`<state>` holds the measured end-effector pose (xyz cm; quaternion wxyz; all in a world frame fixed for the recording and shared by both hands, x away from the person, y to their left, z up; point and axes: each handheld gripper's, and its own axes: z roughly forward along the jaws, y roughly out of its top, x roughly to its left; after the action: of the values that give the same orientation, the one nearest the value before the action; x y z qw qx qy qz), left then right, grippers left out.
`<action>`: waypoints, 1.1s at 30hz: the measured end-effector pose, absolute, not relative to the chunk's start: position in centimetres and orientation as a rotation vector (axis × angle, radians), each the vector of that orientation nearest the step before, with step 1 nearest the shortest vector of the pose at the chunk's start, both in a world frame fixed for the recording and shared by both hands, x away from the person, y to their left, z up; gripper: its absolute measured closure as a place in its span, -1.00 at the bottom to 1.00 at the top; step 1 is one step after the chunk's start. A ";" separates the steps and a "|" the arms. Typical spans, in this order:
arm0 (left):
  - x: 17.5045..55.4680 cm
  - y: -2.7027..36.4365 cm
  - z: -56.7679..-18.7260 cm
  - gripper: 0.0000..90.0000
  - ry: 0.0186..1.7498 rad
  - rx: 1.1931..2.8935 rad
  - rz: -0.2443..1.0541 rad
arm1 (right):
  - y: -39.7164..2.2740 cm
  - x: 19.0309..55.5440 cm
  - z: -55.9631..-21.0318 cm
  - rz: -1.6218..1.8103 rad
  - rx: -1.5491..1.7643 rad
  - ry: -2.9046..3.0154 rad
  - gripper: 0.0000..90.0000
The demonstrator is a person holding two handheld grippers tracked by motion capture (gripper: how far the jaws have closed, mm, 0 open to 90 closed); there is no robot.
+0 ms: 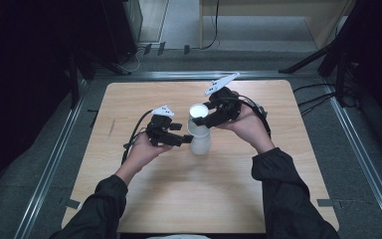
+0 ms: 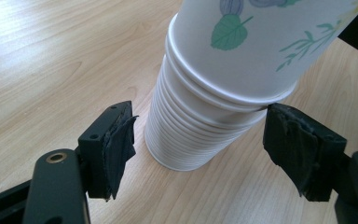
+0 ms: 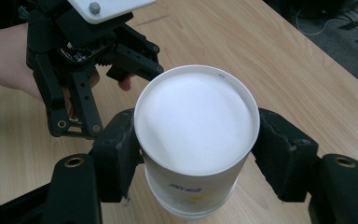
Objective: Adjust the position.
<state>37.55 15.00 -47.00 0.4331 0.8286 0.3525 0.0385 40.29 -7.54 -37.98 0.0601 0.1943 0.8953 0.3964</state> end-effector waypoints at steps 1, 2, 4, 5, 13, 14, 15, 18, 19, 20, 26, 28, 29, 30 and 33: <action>37.5 14.9 -47.0 -0.45 0.879 2.068 0.096 | -7.5 40.3 -38.0 1.200 0.588 2.710 -0.22; 37.5 14.9 -47.1 -0.46 0.881 2.070 0.097 | -7.5 40.3 -38.0 1.195 0.587 2.709 -0.22; 37.5 14.8 -47.1 -0.47 0.880 2.076 0.103 | -7.4 40.2 -38.0 1.186 0.579 2.713 -0.22; 37.5 14.8 -47.1 -0.47 0.882 2.075 0.101 | -7.4 40.2 -38.0 1.182 0.577 2.713 -0.22; 37.6 14.8 -47.2 -0.49 0.887 2.070 0.091 | -7.3 40.0 -37.8 1.169 0.568 2.709 -0.22; 37.7 14.8 -47.2 -0.49 0.888 2.070 0.092 | -7.3 40.0 -37.8 1.169 0.568 2.709 -0.22; 37.7 14.8 -47.2 -0.49 0.889 2.070 0.094 | -7.4 40.0 -37.8 1.171 0.571 2.708 -0.22; 37.7 14.8 -47.2 -0.49 0.889 2.071 0.095 | -7.4 40.0 -37.6 1.190 0.575 2.700 -0.21; 37.7 14.8 -47.2 -0.49 0.889 2.074 0.097 | -7.6 40.0 -37.3 1.221 0.584 2.688 -0.21; 37.7 14.8 -47.3 -0.49 0.890 2.074 0.096 | -7.6 40.0 -37.3 1.221 0.584 2.688 -0.21; 37.7 14.7 -47.3 -0.48 0.890 2.085 0.106 | -8.1 39.9 -36.7 1.268 0.599 2.668 -0.21; 37.7 14.7 -47.3 -0.48 0.891 2.081 0.105 | -8.2 39.7 -36.2 1.285 0.596 2.655 -0.21; 37.7 14.7 -47.3 -0.48 0.890 2.081 0.102 | -8.2 39.5 -35.9 1.292 0.586 2.644 -0.21; 37.7 14.7 -47.3 -0.48 0.891 2.082 0.099 | -8.2 39.4 -35.6 1.295 0.587 2.639 -0.21; 37.7 14.7 -47.3 -0.48 0.892 2.082 0.097 | -8.2 39.0 -34.9 1.301 0.574 2.622 -0.21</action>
<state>37.70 14.73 -47.32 0.4236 0.8319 0.3563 0.0388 39.00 -8.22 -34.92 0.0794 0.1917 0.8763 0.4348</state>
